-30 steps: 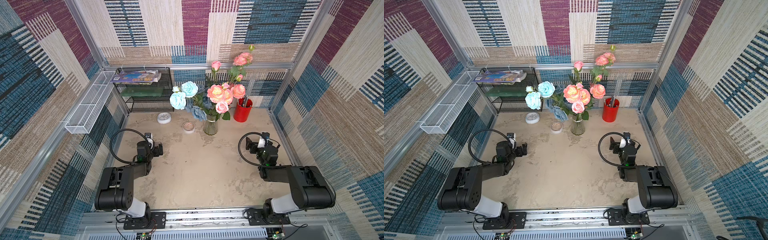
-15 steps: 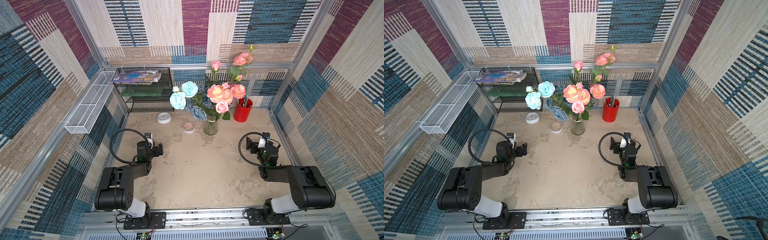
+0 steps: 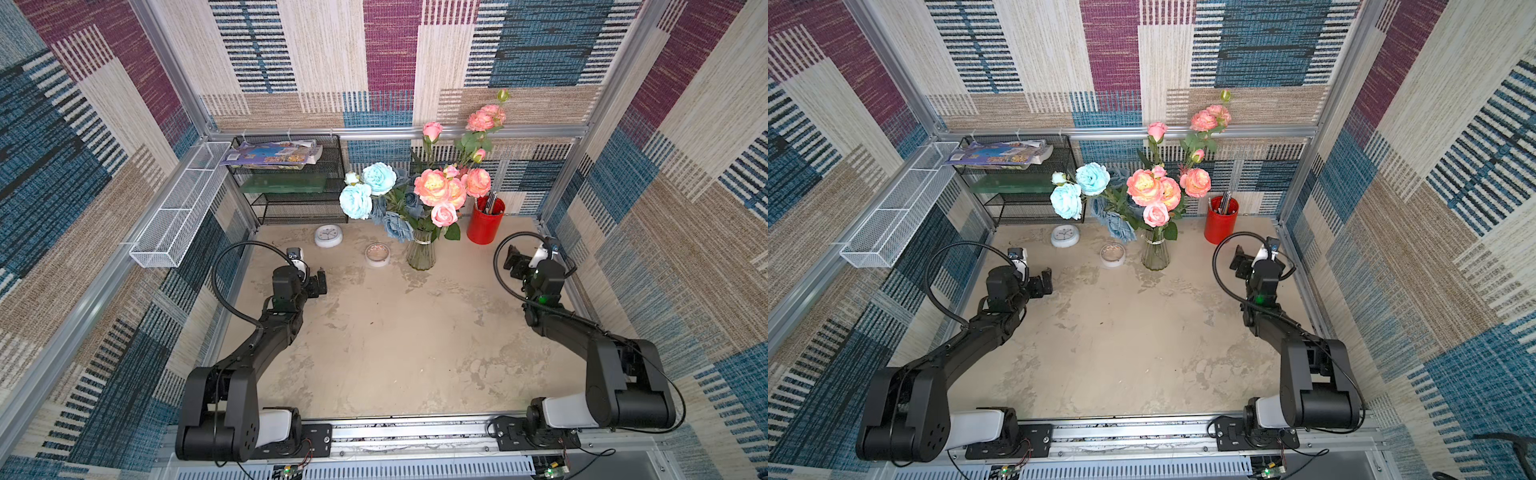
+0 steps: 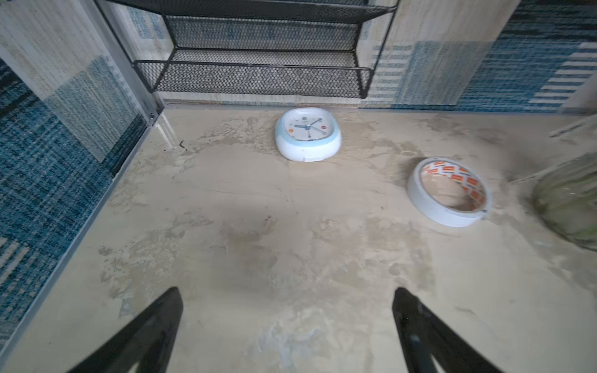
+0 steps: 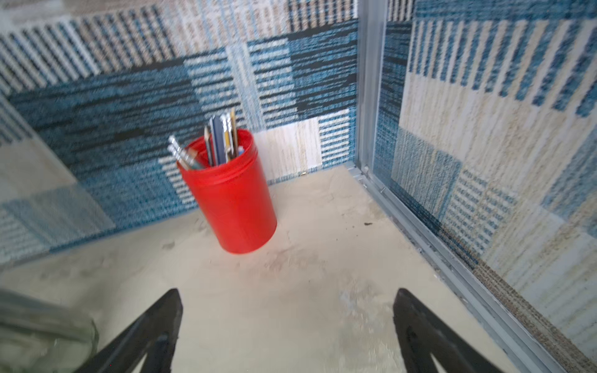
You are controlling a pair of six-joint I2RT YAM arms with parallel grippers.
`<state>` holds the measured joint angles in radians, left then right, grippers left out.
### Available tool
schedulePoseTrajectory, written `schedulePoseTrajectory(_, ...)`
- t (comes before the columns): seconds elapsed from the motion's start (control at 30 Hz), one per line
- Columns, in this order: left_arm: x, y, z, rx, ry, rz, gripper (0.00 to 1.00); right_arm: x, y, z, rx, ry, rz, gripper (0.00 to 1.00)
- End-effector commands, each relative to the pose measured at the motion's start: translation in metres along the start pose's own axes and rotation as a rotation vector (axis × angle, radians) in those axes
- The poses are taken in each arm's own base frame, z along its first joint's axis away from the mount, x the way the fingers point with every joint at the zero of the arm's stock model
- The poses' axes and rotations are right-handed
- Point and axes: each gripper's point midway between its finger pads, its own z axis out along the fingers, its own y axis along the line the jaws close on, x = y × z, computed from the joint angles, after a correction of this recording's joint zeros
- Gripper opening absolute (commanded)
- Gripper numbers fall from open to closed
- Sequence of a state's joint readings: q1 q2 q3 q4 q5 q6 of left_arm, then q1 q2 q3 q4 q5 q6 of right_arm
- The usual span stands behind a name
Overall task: Pick out pink flowers from the vase
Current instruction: Pick up the flower from the vase.
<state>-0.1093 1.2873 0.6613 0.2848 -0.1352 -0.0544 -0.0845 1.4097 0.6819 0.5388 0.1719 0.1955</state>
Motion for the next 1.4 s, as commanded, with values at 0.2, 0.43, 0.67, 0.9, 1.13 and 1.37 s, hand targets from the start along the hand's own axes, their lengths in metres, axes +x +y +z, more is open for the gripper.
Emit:
schedulePoseTrajectory(0.2, 0.003, -0.090, -0.056, 0.088, -0.064, -0.094, 0.99, 0.012, 0.049, -0.045, -0.218, 0.202, 0.223, 0.96)
schedulePoseTrajectory(0.43, -0.013, -0.188, -0.058, 0.285, -0.250, 0.070, 0.97, 0.007, 0.077, -0.093, -0.344, 0.188, 0.284, 0.96)
schedulePoseTrajectory(0.67, -0.033, -0.281, -0.082, 0.458, -0.417, 0.252, 0.88, 0.006, 0.062, -0.116, -0.299, 0.165, 0.253, 0.96)
schedulePoseTrajectory(0.9, -0.044, -0.331, -0.102, 0.562, -0.478, 0.301, 0.61, 0.033, 0.044, -0.129, -0.252, 0.192, 0.242, 0.96)
schedulePoseTrajectory(1.13, -0.076, -0.364, -0.109, 0.634, -0.634, 0.374, 0.34, 0.041, 0.040, -0.133, -0.253, 0.184, 0.244, 0.96)
schedulePoseTrajectory(1.37, -0.106, -0.346, -0.082, 0.686, -0.612, 0.280, 0.35, 0.046, 0.038, -0.133, -0.255, 0.190, 0.257, 0.96)
